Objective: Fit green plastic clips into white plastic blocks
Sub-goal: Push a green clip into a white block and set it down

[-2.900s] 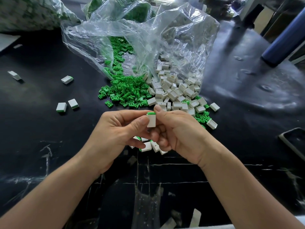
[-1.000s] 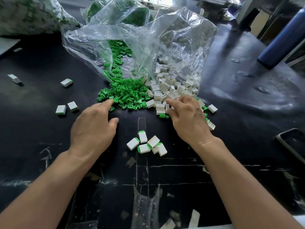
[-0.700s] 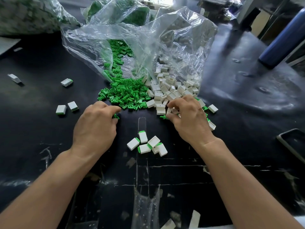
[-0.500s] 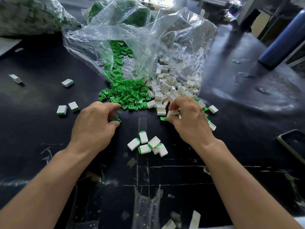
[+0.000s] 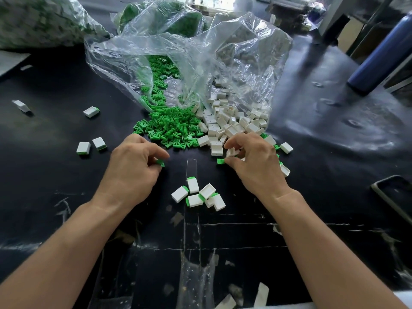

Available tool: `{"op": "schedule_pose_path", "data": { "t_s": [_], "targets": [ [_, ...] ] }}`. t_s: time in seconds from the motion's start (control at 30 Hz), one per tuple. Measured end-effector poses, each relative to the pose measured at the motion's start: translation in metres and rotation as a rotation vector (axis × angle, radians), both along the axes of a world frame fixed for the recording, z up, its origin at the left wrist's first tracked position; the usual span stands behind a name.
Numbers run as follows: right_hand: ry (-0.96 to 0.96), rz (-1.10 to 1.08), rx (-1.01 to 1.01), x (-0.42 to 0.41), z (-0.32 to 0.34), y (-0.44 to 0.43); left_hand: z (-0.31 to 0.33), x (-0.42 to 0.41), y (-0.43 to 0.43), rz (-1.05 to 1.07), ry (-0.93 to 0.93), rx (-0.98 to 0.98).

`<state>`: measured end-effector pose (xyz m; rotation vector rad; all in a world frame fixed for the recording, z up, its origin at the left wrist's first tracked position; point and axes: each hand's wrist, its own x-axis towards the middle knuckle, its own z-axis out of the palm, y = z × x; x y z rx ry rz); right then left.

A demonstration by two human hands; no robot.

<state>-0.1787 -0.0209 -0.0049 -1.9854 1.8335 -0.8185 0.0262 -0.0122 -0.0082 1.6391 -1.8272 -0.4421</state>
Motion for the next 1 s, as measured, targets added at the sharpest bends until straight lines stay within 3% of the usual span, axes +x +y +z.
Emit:
{"op": "schedule_pose_path", "data": {
  "t_s": [0.07,0.2,0.27,0.47,0.8,1.0],
  "targets": [
    [-0.072,-0.008,-0.024,0.0,0.002,0.001,0.001,-0.004,0.001,0.005,0.137,0.026],
    [-0.335,0.027,-0.018,0.003,0.009,0.006,0.016,-0.013,0.004,-0.06,0.86,0.333],
    [-0.44,0.068,-0.005,0.007,0.011,0.01,0.022,-0.017,0.009,-0.153,1.048,0.448],
    [-0.525,0.243,-0.008,0.023,0.013,0.02,0.024,-0.026,0.021,-0.278,1.141,0.618],
    [-0.467,0.352,-0.072,0.029,0.017,0.026,0.022,-0.025,0.017,-0.136,1.209,0.621],
    [-0.52,0.275,-0.112,0.029,0.016,0.025,0.021,-0.025,0.017,-0.17,1.21,0.607]
  ]
}}
